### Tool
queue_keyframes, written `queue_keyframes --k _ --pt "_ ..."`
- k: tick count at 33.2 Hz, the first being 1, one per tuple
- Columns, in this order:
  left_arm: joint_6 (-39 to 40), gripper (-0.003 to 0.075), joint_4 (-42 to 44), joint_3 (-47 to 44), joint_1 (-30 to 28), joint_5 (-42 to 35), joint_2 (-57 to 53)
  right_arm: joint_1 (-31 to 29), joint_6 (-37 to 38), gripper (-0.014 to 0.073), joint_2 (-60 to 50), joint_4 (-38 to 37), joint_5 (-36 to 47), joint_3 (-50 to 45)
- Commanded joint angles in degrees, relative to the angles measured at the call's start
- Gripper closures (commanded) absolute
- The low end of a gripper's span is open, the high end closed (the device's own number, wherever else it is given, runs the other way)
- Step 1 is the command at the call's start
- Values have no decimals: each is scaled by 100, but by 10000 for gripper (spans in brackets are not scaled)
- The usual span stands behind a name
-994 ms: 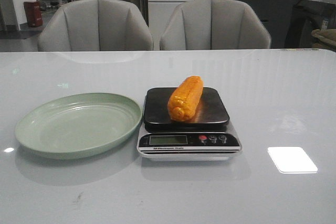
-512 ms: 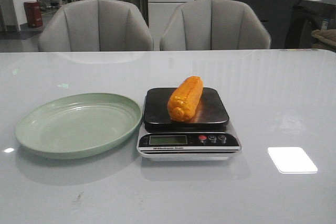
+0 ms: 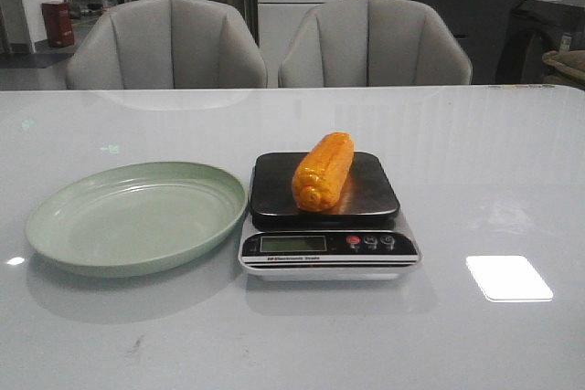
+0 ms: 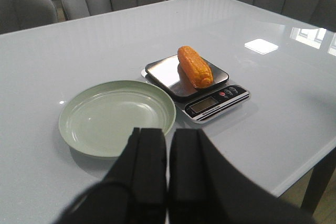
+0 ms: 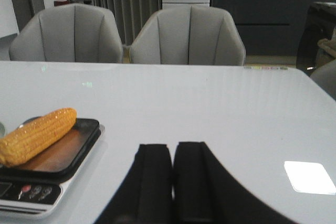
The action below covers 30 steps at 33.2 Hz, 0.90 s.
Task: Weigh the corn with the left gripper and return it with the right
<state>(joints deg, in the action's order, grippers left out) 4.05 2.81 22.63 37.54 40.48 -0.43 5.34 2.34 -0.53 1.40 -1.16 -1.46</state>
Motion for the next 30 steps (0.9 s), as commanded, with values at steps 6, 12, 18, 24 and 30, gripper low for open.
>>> queue_keyframes --k 6,12,18,24,30 --pt "12 605 -30 136 14 -455 64 -18 -36 427 -104 -53 1696 102" --pt "12 605 -30 136 14 -455 64 -18 -36 427 193 -53 1195 890" --pt "12 605 -30 136 14 -455 64 -18 -36 427 996 -53 237 1862" --pt "12 605 -30 136 14 -455 64 -18 -36 427 1667 -41 -724 2327" --pt "12 605 -30 136 14 -455 64 -18 -36 427 1796 -41 -1274 2305"
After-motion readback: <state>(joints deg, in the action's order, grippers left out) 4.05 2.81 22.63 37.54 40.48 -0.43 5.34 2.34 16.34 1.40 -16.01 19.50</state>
